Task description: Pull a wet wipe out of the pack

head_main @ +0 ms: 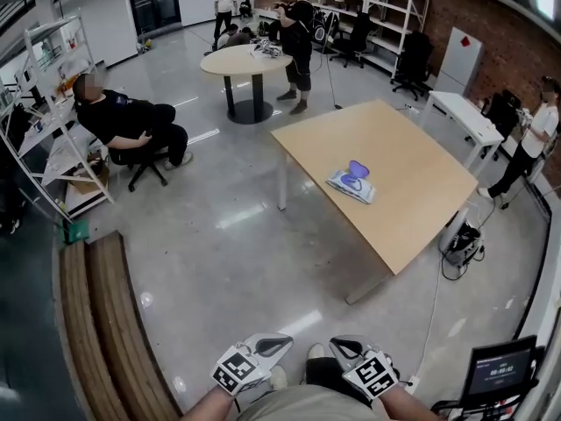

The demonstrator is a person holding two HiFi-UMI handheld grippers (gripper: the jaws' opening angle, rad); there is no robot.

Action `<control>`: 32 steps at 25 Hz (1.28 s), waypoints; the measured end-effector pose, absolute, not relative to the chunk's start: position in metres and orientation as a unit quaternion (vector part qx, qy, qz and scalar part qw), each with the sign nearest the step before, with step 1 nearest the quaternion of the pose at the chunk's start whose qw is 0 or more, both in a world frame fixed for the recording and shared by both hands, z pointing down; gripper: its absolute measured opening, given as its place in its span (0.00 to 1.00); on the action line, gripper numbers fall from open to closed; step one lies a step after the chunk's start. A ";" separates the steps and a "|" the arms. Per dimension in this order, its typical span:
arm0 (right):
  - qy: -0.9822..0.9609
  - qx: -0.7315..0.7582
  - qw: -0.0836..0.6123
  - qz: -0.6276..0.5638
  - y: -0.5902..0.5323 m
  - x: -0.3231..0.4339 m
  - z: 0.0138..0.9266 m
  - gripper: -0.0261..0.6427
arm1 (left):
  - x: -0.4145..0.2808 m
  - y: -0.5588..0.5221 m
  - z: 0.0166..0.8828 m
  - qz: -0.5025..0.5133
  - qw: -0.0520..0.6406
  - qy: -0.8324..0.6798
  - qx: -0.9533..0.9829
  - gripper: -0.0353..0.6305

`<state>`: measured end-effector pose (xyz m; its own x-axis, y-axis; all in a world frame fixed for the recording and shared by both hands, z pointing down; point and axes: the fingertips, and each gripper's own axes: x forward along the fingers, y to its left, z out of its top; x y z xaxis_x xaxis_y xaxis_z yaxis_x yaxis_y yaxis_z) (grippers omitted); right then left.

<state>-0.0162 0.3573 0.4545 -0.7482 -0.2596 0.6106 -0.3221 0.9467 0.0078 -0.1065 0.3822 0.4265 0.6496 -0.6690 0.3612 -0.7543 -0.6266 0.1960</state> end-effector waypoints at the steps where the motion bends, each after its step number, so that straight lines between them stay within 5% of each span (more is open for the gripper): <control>1: -0.935 0.154 0.316 0.050 0.346 -0.017 0.455 0.03 | -0.105 0.372 0.426 0.129 0.168 -0.398 0.893 0.06; 32: -0.941 0.191 0.271 0.064 0.008 0.021 0.480 0.03 | -0.042 0.007 0.440 0.167 0.131 -0.351 0.912 0.06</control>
<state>0.0213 0.0078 0.4800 -0.7807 -0.3248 0.5340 -0.3939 0.9190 -0.0170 -0.0416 0.0065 0.4402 0.6973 -0.5971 0.3965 -0.6846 -0.7187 0.1217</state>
